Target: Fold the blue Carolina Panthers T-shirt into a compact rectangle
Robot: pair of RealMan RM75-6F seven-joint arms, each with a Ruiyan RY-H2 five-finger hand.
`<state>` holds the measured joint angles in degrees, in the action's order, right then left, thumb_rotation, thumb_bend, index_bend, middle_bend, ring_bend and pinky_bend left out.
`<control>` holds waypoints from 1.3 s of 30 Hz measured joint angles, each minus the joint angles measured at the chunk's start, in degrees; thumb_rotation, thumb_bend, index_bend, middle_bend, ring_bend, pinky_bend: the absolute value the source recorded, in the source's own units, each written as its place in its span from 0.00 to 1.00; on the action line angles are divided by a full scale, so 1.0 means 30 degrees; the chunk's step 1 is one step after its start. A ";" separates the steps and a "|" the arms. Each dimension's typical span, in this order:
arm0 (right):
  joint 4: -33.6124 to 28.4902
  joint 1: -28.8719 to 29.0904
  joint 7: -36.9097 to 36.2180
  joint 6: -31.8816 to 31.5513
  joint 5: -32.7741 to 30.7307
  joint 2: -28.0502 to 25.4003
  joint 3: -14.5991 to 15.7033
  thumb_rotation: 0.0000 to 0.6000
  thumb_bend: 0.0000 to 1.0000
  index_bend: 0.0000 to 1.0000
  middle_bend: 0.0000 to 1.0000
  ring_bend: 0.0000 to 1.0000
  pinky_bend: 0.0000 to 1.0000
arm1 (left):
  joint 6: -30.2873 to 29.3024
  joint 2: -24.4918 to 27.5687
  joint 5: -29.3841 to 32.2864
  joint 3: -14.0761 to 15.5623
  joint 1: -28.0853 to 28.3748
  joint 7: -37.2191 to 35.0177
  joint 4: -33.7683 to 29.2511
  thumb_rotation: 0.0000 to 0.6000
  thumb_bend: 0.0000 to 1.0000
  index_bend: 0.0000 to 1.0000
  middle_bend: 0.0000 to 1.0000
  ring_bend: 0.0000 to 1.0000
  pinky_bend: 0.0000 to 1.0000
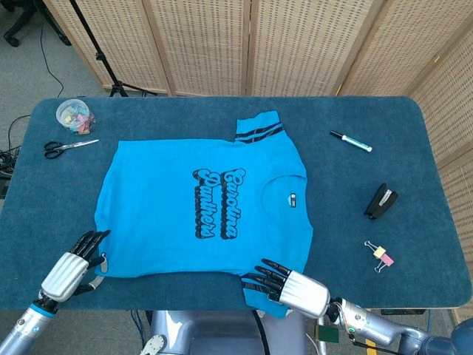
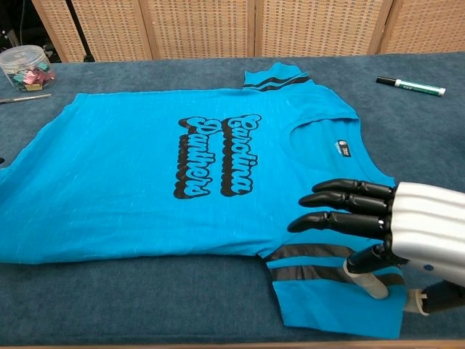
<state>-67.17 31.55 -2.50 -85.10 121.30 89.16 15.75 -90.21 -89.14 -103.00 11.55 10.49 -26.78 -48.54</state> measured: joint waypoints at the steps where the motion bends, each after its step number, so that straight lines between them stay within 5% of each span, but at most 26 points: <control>1: -0.0142 0.0031 -0.0016 -0.0049 0.0144 -0.0089 0.0096 1.00 0.41 0.67 0.14 0.00 0.06 | -0.0181 0.0056 -0.0152 0.0119 -0.0055 -0.0008 0.0021 1.00 0.59 0.72 0.00 0.00 0.00; 20: -0.2550 0.0250 0.0112 -0.0752 0.2764 -0.1986 0.1798 1.00 0.41 0.68 0.15 0.00 0.07 | -0.2620 0.1182 -0.2811 0.2246 -0.1070 0.0945 -0.0779 1.00 0.60 0.73 0.00 0.00 0.00; 39: -0.1369 -0.0768 -0.0219 -0.2566 0.4385 -0.2250 0.2615 1.00 0.41 0.68 0.16 0.00 0.07 | -0.3428 0.1244 -0.3726 0.3091 -0.1834 0.0716 -0.0414 1.00 0.61 0.73 0.00 0.00 0.00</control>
<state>-71.28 29.24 -3.15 -92.80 134.45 82.41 23.59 -100.50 -85.41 -114.18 20.82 4.99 -24.63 -49.78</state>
